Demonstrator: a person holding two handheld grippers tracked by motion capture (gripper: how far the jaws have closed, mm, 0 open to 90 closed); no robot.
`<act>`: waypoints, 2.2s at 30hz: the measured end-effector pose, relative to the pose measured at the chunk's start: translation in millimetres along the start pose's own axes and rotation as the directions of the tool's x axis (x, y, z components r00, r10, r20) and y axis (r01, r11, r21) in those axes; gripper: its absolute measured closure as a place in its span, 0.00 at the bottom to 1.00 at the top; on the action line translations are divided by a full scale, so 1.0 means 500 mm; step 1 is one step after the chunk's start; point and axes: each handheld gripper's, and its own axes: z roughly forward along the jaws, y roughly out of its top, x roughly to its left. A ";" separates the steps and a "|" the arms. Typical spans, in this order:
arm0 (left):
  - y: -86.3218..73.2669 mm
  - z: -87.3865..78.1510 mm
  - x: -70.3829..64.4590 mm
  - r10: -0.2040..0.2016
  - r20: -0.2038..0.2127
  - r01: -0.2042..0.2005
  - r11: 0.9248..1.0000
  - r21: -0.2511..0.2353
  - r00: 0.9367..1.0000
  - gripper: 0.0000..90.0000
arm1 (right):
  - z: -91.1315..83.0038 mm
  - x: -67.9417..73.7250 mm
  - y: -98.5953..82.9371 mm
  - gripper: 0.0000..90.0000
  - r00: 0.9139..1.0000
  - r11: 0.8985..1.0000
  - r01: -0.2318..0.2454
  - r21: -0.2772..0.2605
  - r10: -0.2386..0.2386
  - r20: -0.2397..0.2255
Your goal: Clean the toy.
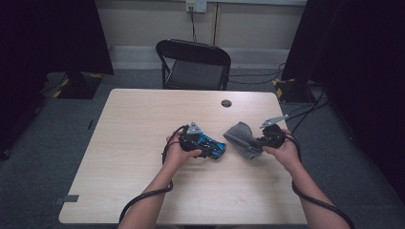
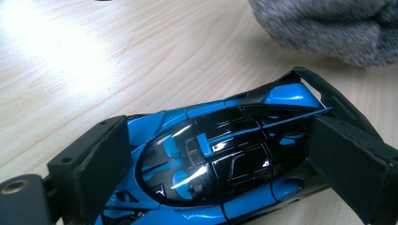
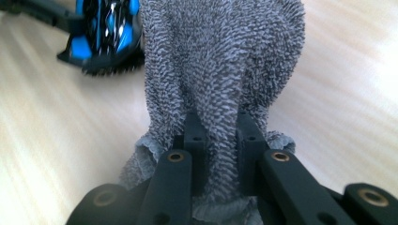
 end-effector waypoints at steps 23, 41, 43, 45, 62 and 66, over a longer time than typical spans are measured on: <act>-0.002 0.000 0.000 -0.003 0.002 0.003 1.000 -0.007 1.000 0.07 | 0.131 0.022 0.156 0.88 0.998 0.997 0.060 0.038 -0.061 0.023; -0.007 -0.001 0.000 -0.003 0.000 0.003 1.000 -0.028 1.000 0.07 | 0.238 0.069 0.203 0.87 0.996 0.993 0.087 0.085 -0.087 0.000; -0.006 -0.001 0.000 -0.001 -0.003 0.001 1.000 -0.023 1.000 0.07 | 0.246 0.076 0.205 0.87 0.995 0.991 0.094 0.096 -0.095 0.009; -0.006 -0.001 0.000 -0.002 -0.002 0.002 1.000 -0.022 1.000 0.07 | 0.254 0.081 0.207 0.87 0.994 0.989 0.106 0.102 -0.107 0.011; -0.005 0.000 0.000 -0.003 0.002 0.003 1.000 -0.020 1.000 0.07 | 0.247 0.078 0.198 0.88 0.982 0.975 0.191 0.118 -0.189 -0.023; -0.005 0.000 0.000 -0.007 0.004 0.007 1.000 -0.023 1.000 0.07 | 0.240 0.072 0.193 0.88 0.980 0.971 0.199 0.129 -0.196 -0.035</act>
